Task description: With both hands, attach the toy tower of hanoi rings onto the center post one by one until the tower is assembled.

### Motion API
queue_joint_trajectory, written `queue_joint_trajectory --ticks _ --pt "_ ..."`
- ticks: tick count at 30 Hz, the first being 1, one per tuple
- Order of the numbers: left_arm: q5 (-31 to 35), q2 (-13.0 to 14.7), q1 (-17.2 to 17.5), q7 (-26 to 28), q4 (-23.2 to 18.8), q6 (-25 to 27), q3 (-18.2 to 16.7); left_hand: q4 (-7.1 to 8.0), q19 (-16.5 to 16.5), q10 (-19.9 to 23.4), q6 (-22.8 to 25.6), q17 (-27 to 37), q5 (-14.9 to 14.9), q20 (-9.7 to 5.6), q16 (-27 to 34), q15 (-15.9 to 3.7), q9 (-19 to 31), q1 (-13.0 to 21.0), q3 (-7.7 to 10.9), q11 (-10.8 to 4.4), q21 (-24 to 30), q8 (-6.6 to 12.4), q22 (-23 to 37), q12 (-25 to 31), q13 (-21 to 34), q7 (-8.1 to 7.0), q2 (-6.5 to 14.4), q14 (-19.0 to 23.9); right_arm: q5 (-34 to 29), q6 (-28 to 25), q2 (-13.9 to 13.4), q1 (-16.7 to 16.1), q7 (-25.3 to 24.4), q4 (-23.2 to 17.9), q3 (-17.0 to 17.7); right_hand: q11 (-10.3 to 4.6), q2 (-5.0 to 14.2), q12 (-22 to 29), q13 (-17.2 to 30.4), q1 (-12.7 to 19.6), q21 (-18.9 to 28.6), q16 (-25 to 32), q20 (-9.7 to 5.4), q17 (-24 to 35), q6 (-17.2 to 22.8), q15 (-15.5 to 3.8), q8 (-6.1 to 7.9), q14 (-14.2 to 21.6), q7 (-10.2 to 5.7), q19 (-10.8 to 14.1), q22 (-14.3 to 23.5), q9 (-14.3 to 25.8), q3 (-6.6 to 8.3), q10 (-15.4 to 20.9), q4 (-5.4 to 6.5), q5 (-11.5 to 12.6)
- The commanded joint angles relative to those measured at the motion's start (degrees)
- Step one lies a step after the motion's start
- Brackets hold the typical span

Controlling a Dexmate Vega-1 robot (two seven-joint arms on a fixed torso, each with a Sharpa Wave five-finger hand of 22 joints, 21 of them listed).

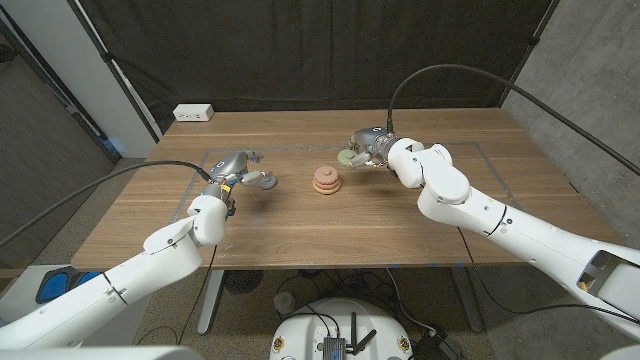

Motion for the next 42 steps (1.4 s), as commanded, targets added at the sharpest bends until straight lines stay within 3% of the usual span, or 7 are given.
queue_joint_trajectory --ticks 1,16,42 --pt "-0.01 -0.07 0.31 0.68 0.4 -0.86 -0.29 -0.03 0.48 0.53 0.42 0.24 0.16 -8.07 0.21 -4.81 0.28 -0.19 0.47 -0.25 0.23 0.02 0.22 0.2 0.04 -0.21 0.02 0.46 -2.65 3.31 2.44 1.3 1.75 1.09 -0.59 -3.34 2.04 -0.1 0.29 2.07 -0.18 -0.18 -1.39 0.3 4.78 0.11 0.08 0.33 -3.45 0.34 0.14 0.32 0.76 3.35 0.26 0.39" --pt "0.4 -0.84 0.58 1.33 0.35 -0.44 -0.12 -0.03 0.48 0.63 0.53 0.35 0.12 -8.07 0.4 -4.81 0.31 -0.27 0.66 -0.3 0.26 -0.02 0.39 0.12 0.03 -0.19 -0.09 0.83 -2.08 6.97 5.25 2.75 2.17 5.33 -0.63 -3.4 2.03 -0.46 0.44 2.15 -0.31 -0.22 -1.4 0.31 4.7 0.1 -0.25 0.27 -3.47 0.37 0.23 0.34 0.81 3.37 0.24 0.49" --pt "-0.84 -0.92 0.38 1.71 2.2 -1.74 -0.8 0.0 0.52 0.72 0.54 0.21 0.02 -8.07 0.27 -4.81 0.35 -0.48 1.06 -0.28 0.19 -0.19 0.4 0.03 0.04 -0.18 -0.14 0.78 -1.64 9.21 10.4 7.9 3.35 12.75 -4.6 -3.4 2.12 -0.98 0.73 2.38 -0.58 -0.27 -1.41 0.29 4.92 0.1 -0.8 0.1 -3.54 0.28 0.26 0.43 0.9 3.58 0.24 0.61"
